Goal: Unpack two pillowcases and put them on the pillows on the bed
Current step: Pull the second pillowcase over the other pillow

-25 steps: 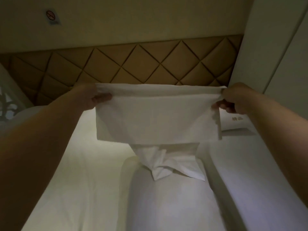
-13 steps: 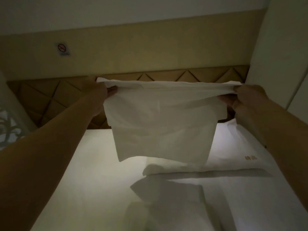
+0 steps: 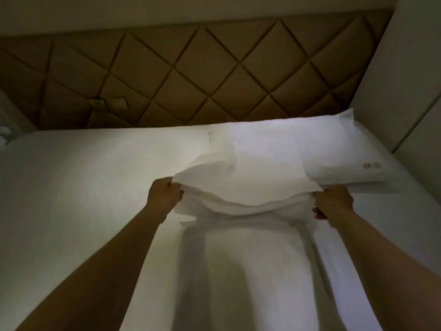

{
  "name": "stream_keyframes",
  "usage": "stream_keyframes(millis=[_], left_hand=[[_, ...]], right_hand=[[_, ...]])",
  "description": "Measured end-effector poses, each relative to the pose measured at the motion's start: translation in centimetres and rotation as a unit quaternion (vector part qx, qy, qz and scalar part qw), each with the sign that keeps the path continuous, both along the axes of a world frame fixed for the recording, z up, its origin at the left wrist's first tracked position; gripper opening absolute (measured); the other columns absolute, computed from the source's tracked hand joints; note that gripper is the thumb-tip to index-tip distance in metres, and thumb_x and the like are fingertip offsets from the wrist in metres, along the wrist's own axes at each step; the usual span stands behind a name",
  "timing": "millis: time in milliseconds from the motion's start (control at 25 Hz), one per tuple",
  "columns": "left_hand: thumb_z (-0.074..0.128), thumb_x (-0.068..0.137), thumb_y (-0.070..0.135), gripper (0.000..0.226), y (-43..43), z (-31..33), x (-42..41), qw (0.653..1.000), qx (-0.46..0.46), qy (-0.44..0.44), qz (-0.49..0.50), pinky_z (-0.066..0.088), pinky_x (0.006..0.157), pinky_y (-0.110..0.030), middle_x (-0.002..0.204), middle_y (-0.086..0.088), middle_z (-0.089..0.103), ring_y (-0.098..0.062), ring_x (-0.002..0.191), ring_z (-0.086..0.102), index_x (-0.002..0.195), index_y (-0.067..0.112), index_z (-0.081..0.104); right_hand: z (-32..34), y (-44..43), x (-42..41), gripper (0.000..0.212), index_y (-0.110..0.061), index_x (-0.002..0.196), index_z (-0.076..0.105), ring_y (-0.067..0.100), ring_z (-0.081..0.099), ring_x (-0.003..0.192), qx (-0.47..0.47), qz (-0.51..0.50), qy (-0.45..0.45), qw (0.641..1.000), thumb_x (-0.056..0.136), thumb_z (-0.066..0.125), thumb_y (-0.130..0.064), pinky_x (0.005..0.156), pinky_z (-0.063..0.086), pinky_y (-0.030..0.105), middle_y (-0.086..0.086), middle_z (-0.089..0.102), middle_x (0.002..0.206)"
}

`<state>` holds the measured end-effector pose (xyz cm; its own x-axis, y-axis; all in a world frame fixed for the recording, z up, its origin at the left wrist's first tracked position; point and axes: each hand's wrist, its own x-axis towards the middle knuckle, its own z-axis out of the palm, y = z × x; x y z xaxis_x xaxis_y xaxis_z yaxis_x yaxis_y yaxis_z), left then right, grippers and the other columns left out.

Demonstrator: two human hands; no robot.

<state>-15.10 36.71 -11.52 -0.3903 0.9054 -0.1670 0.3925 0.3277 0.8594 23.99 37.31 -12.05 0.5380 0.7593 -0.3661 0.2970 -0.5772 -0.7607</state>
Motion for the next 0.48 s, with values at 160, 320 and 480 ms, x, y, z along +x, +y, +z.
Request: stream_keyframes(millis=[160, 320, 480], left_hand=[[0.057, 0.079, 0.007, 0.011, -3.8, -7.9, 0.4, 0.996, -0.068, 0.054, 0.007, 0.052, 0.065, -0.042, 0.072, -0.009, 0.066, -0.027, 0.069, 0.060, 0.074, 0.009, 0.067], [0.065, 0.079, 0.007, 0.003, -4.2, -11.0, 0.4, 0.992, -0.097, 0.052, 0.066, 0.054, 0.070, -0.042, 0.079, -0.012, 0.067, -0.028, 0.074, 0.061, 0.079, 0.005, 0.067], [0.060, 0.079, 0.005, 0.004, -3.3, -12.7, 0.5, 0.988, -0.100, 0.088, 0.078, 0.048, 0.067, -0.039, 0.081, -0.008, 0.062, -0.029, 0.080, 0.059, 0.083, 0.006, 0.062]], right_hand=[[-7.8, -2.4, 0.7, 0.010, 0.012, 0.098, 0.061, 0.039, 0.071, 0.068, -0.014, -0.056, 0.177, 0.982, 0.092, 0.055, 0.006, 0.073, 0.060, 0.054, 0.030, 0.069, 0.086], [-11.3, -2.0, 1.3, 0.036, 0.002, 0.134, 0.046, 0.037, 0.069, 0.093, 0.023, -0.099, 0.339, 0.935, 0.098, 0.046, 0.000, 0.087, 0.055, 0.054, 0.029, 0.063, 0.110], [-12.4, -1.5, 0.4, 0.019, -0.005, 0.115, 0.054, 0.030, 0.062, 0.088, 0.060, -0.094, 0.276, 0.955, 0.098, 0.044, -0.007, 0.077, 0.055, 0.039, 0.019, 0.063, 0.104]])
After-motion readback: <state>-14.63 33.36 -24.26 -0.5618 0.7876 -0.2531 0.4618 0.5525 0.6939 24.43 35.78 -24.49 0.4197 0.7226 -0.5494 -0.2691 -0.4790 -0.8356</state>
